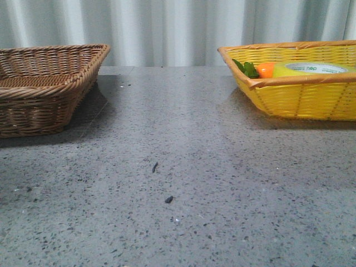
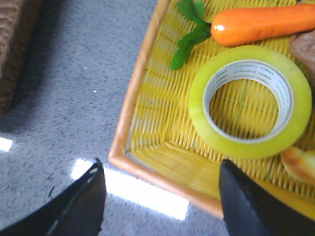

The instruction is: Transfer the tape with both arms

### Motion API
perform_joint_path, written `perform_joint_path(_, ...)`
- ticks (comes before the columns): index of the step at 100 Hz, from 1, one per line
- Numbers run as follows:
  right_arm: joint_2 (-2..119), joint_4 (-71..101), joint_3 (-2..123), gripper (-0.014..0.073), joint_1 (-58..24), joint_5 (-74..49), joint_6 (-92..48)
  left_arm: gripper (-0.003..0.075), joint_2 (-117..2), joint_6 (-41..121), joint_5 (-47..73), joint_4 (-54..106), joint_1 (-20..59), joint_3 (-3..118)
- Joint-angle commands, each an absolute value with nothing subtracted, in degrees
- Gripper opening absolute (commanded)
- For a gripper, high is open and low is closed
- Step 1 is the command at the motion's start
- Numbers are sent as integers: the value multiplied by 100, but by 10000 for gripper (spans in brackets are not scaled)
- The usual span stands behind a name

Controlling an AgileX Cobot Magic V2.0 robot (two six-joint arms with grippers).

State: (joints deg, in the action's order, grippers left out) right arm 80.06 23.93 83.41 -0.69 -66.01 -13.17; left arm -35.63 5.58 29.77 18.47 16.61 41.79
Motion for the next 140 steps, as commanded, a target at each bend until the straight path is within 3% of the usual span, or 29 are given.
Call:
perform_joint_path(1,8381,2464,8827,419,-80,-6507,-1326,461,-3610,576,2529,1907,1701,4383)
perform_joint_path(50,9922,1841,9124,405,-451,-6152,-1224,461,-3610,576,2517,1907,1701,4383)
perform_joint_path(57,9945,1841,9124,304,-451,-6075,-1224,461,-3610,576,2517,1907,1701,4383)
perform_joint_path(73,9945,1841,9124,-70,-451,-5961,-1224,460,-3610,576,2517,1907,1701,4383)
perform_joint_path(108,9243,1861,10092,-51,-642,-6003,-1224,460,-3610,576,2679,1907,1701,4383)
perform_joint_path(140,9208,1861,11809,-51,-1662,-5857,-1224,460,-3610,576,2689,1907,1701,4383)
